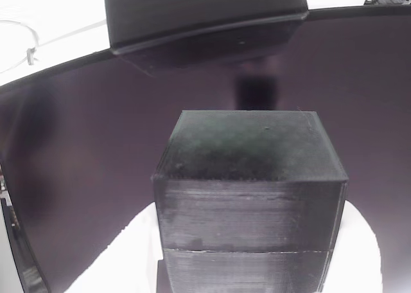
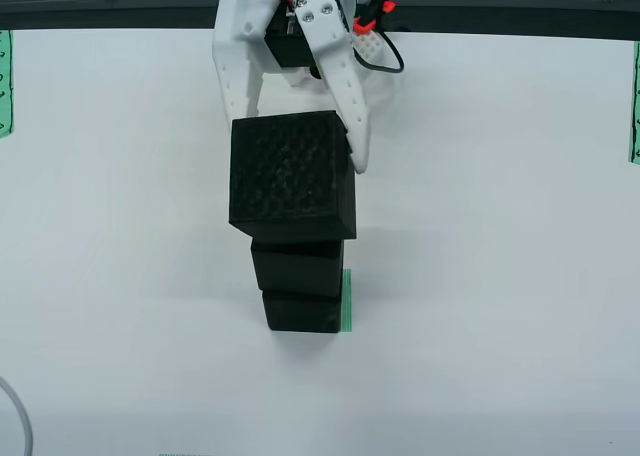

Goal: Stack 3 Blocks on the chosen place.

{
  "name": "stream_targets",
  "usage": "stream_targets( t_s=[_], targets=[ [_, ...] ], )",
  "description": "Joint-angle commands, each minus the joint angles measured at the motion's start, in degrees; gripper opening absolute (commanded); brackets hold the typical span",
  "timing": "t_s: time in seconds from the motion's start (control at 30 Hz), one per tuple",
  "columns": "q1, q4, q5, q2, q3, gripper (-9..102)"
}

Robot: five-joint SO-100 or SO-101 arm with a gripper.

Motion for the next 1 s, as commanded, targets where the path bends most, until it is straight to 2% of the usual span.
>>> stream_targets(
  t_s=[0.0,0.2,0.67,0.97],
  targets=[
    [-0.7,-1.41,-0.97,3.43,0.62,18],
    [0.09,-8.17,-2.55,4.48,5.62,18],
    [1.23,-13.54,-4.39,5.01,11.16,18],
    [1.67,-21.27,-6.94,5.27,16.44,18]
  ],
)
